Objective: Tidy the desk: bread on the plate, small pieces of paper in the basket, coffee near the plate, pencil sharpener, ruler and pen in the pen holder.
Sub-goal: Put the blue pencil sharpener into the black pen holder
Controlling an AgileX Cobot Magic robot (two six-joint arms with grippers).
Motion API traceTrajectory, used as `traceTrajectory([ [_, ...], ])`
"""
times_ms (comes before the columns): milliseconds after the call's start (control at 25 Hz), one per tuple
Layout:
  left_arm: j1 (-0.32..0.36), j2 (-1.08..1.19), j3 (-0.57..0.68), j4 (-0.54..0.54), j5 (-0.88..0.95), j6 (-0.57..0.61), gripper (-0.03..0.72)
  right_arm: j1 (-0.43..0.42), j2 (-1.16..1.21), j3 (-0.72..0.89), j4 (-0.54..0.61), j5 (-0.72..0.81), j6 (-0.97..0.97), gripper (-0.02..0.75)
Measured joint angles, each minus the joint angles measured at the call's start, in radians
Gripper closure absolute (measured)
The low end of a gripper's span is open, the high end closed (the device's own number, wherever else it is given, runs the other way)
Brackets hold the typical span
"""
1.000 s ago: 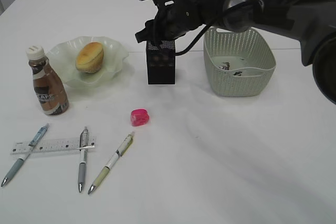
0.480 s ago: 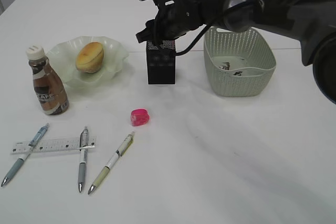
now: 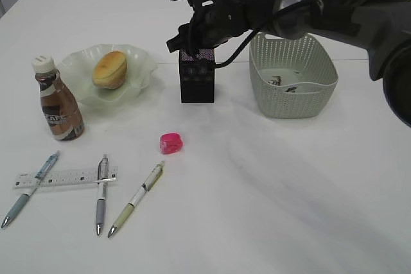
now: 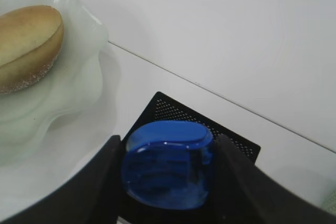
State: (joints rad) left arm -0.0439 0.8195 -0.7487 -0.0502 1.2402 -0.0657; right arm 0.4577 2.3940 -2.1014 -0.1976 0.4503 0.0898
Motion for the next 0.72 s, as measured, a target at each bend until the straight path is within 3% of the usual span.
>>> traceTrajectory([
  [720, 0.000, 0.000, 0.000, 0.000, 0.000, 0.000, 0.345, -0.007, 0.000, 0.000, -0.013, -0.031, 0.000, 0.318],
])
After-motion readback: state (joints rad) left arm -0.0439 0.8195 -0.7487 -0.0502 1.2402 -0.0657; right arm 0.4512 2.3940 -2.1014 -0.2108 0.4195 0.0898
